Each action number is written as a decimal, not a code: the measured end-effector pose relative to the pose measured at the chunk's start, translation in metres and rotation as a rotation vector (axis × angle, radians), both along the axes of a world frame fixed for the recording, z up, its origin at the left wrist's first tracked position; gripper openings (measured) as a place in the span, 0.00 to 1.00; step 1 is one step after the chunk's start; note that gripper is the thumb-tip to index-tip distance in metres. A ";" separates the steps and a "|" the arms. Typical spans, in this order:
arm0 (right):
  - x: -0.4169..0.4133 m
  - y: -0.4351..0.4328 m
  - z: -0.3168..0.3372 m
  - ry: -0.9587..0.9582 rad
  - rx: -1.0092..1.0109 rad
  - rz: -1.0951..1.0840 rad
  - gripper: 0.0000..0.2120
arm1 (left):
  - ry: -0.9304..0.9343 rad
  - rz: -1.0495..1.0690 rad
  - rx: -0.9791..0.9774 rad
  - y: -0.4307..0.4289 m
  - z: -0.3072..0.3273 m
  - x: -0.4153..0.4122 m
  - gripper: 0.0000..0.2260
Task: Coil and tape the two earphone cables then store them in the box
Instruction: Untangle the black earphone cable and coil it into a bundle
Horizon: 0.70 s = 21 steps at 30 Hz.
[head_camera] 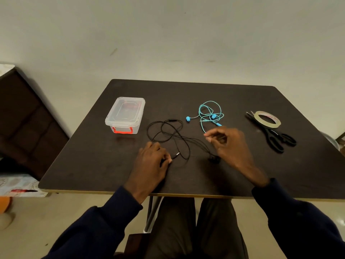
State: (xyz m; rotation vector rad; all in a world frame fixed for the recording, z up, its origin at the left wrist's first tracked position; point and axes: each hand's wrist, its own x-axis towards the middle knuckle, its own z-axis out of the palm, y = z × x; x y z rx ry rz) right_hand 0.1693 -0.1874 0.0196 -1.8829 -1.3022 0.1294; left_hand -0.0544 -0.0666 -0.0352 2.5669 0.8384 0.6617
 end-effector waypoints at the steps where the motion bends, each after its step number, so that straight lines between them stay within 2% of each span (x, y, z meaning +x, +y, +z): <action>1: -0.011 -0.002 0.001 0.075 0.048 0.065 0.06 | 0.035 0.005 0.039 -0.002 -0.001 0.001 0.06; 4: -0.045 -0.003 -0.003 0.363 -0.007 0.255 0.05 | 0.111 0.026 0.049 -0.006 -0.001 0.002 0.04; 6: -0.058 0.000 -0.014 0.325 -0.056 0.296 0.06 | 0.046 0.022 -0.066 -0.008 0.002 0.000 0.01; 9: -0.064 0.005 -0.027 0.248 -0.004 0.256 0.13 | -0.188 0.043 -0.422 -0.010 0.008 -0.005 0.05; 13: -0.059 0.015 -0.029 0.467 0.101 0.263 0.17 | -0.498 0.005 -0.872 -0.003 0.020 -0.002 0.05; 17: -0.065 0.020 -0.030 0.622 0.115 0.433 0.25 | -0.747 -0.146 -1.376 0.001 0.032 0.001 0.11; 19: -0.065 0.020 -0.031 0.679 0.129 0.486 0.26 | -0.776 -0.175 -1.479 0.003 0.038 0.002 0.13; 21: -0.063 0.022 -0.031 0.679 0.154 0.494 0.23 | -0.797 -0.183 -1.518 0.005 0.042 0.003 0.11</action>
